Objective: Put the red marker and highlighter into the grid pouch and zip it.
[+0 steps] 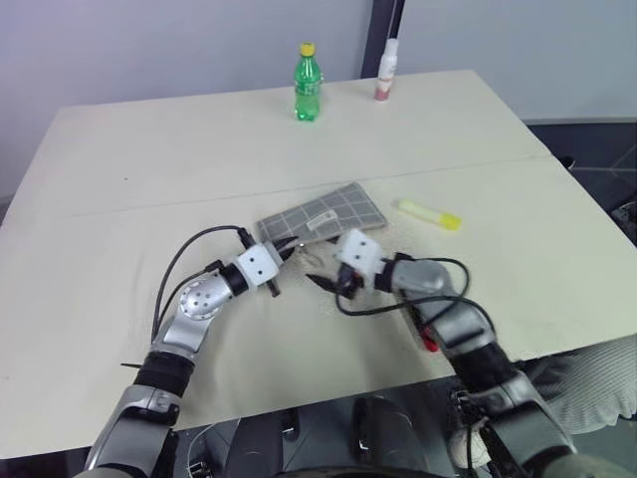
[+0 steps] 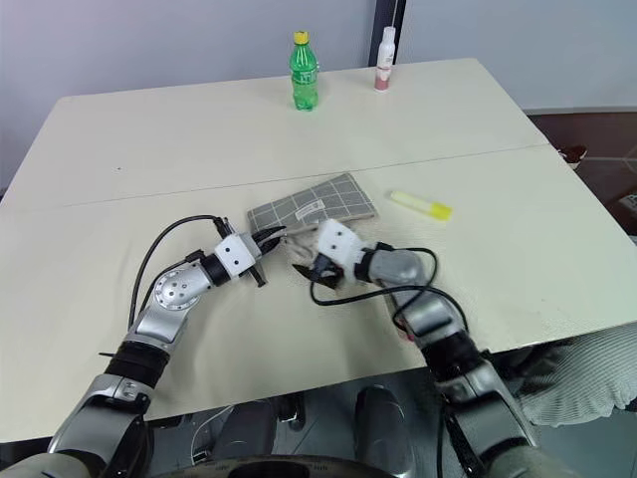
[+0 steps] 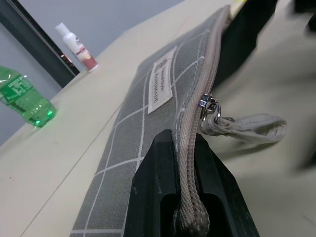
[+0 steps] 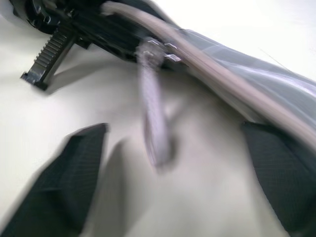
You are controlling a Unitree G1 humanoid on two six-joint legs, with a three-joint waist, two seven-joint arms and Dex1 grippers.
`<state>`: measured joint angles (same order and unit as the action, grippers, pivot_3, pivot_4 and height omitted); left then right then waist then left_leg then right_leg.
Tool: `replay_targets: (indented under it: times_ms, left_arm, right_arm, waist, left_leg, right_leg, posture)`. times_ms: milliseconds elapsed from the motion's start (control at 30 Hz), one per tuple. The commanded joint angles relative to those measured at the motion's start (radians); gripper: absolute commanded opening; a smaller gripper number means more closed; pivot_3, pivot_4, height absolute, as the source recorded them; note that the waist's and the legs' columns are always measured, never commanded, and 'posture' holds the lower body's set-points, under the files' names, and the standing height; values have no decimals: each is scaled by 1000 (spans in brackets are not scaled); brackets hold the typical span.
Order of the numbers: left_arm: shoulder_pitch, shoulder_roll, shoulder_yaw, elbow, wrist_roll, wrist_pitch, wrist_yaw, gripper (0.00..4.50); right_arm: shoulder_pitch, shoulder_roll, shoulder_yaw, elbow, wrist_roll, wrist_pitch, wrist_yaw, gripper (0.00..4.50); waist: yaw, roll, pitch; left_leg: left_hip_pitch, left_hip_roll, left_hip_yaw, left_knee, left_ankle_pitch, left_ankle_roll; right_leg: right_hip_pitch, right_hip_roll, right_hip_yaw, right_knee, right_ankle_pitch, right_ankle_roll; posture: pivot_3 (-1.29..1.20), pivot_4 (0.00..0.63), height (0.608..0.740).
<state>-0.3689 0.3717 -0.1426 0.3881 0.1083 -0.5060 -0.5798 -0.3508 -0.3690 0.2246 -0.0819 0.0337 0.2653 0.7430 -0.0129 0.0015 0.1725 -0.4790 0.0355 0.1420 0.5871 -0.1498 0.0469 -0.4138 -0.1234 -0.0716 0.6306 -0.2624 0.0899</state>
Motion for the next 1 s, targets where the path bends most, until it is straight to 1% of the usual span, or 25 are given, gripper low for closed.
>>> replay_targets:
  times_ms: [33, 100, 167, 267, 333, 400, 467, 667, 767, 900, 933, 1000]
  left_arm:
    - [17, 20, 13, -16, -16, 7, 1, 0]
    - [21, 27, 14, -17, -21, 7, -1, 0]
    - [22, 30, 14, -16, -24, 7, 1, 0]
    - [18, 31, 13, -12, -26, 8, 2, 0]
    - [11, 30, 11, -8, -27, 8, 2, 0]
    - [-1, 27, 5, 1, -24, 3, 0, 0]
    - [-9, 25, 0, 7, -23, -1, -1, 0]
    - [-7, 19, -5, -4, -19, 0, 4, 0]
    - [10, 21, -6, -22, -16, 0, 6, 0]
    - [24, 24, -7, -38, -10, 3, 14, 0]
    - [27, 24, -7, -41, -9, 4, 16, 0]
    - [31, 23, -6, -46, -7, 7, 19, 0]
  right_arm:
    - [49, -8, -138, -162, 116, 44, -32, 4438]
    - [83, 0, -219, -209, 181, 78, -64, 4438]
    - [107, -9, -269, -223, 200, 90, -90, 4438]
    - [112, -35, -298, -196, 167, 75, -131, 4438]
    - [89, -61, -311, -140, 133, 68, -165, 4438]
    - [6, -114, -313, 28, 73, 32, -190, 4438]
    - [-62, -148, -298, 168, 42, -7, -182, 4438]
    - [-248, -191, -276, 583, -2, -172, -153, 4438]
    - [-333, -202, -278, 756, -1, -157, -129, 4438]
    - [-419, -222, -299, 916, 30, -76, -67, 4438]
    - [-428, -229, -298, 936, 35, -63, -40, 4209]
    - [-439, -239, -304, 956, 47, -37, -15, 3595]
  waist:
    - [0, 0, 0]
    - [1, 0, 0]
    - [1, 0, 0]
    - [1, 0, 0]
    - [1, 0, 0]
    - [0, 0, 0]
    - [-1, 0, 0]
    - [0, 0, 0]
    - [-2, 0, 0]
    - [-3, 0, 0]
    - [-1, 0, 0]
    - [0, 0, 0]
  left_leg:
    - [0, 1, 0, 0, 0, 0]
    - [0, 2, 0, 0, 0, 0]
    - [0, 2, 0, 0, 0, 0]
    - [0, 2, 0, 1, 0, 0]
    - [0, 2, 0, 1, 0, 0]
    - [0, 2, 0, 1, 0, 0]
    - [0, 2, 1, 2, 0, 0]
    - [0, 2, 1, 3, 0, 1]
    - [0, 2, 1, 4, 0, 1]
    - [0, 2, 1, 6, 0, 2]
    - [0, 2, 1, 6, 0, 2]
    - [0, 2, 1, 7, -1, 2]
  right_leg:
    - [0, 0, 0, 0, 0, 0]
    - [0, 1, 0, 0, 0, 0]
    - [0, 1, 0, 0, 0, 0]
    - [0, 1, 0, -1, 0, 0]
    - [0, 1, 0, -1, 0, 0]
    - [0, 1, 0, -1, 0, -1]
    - [0, 1, 0, -1, 0, -1]
    - [2, 1, 0, -2, 0, -1]
    - [3, 1, -1, -1, 1, 1]
    - [4, 1, -1, -1, 3, 3]
    - [3, 0, -1, -1, 3, 3]
    - [3, 0, -2, -1, 2, 3]
  posture:
    - [0, 150, 740]
    - [0, 150, 740]
    - [0, 150, 740]
    - [0, 150, 740]
    - [0, 150, 740]
    - [0, 150, 740]
    - [0, 150, 740]
    - [0, 150, 740]
    - [0, 150, 740]
    - [0, 150, 740]
    - [0, 150, 740]
    - [0, 150, 740]
